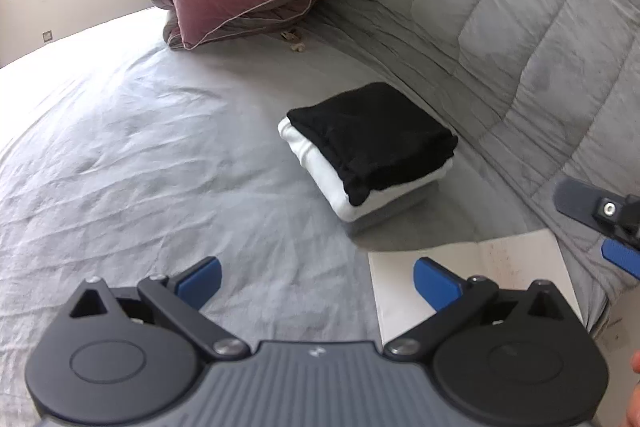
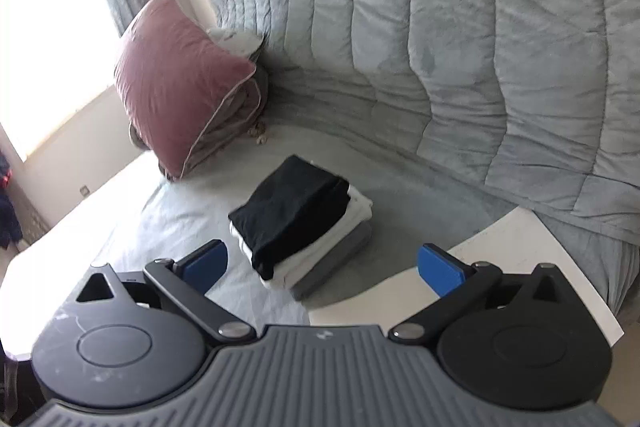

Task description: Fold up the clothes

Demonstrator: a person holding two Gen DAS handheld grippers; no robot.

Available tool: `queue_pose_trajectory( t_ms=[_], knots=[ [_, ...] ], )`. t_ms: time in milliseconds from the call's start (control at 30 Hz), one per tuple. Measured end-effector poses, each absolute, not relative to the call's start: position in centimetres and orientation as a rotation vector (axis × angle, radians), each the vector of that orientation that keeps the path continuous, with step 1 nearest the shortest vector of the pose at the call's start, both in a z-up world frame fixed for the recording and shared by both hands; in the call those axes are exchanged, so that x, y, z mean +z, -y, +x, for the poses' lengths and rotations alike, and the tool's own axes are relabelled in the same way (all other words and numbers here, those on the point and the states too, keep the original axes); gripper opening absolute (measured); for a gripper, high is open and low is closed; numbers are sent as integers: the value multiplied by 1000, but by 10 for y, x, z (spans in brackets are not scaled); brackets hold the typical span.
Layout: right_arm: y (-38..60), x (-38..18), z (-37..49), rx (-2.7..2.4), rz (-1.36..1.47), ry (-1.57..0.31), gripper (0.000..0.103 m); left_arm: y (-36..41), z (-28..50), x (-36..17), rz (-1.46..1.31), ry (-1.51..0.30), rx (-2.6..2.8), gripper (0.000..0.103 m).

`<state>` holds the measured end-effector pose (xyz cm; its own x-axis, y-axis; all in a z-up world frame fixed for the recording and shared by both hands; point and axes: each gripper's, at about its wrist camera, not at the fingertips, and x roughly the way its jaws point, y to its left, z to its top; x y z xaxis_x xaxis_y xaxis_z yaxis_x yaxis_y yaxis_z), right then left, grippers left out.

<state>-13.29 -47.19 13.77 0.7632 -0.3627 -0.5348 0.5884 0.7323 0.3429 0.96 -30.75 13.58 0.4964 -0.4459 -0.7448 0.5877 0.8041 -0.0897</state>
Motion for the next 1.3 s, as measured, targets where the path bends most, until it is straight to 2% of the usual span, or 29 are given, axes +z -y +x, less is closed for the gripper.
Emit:
queue_pose_trajectory(
  t_ms=[1300],
  knots=[
    [442, 165, -142, -546, 410, -454, 103, 293, -11, 164, 202, -822, -659, 102]
  ],
)
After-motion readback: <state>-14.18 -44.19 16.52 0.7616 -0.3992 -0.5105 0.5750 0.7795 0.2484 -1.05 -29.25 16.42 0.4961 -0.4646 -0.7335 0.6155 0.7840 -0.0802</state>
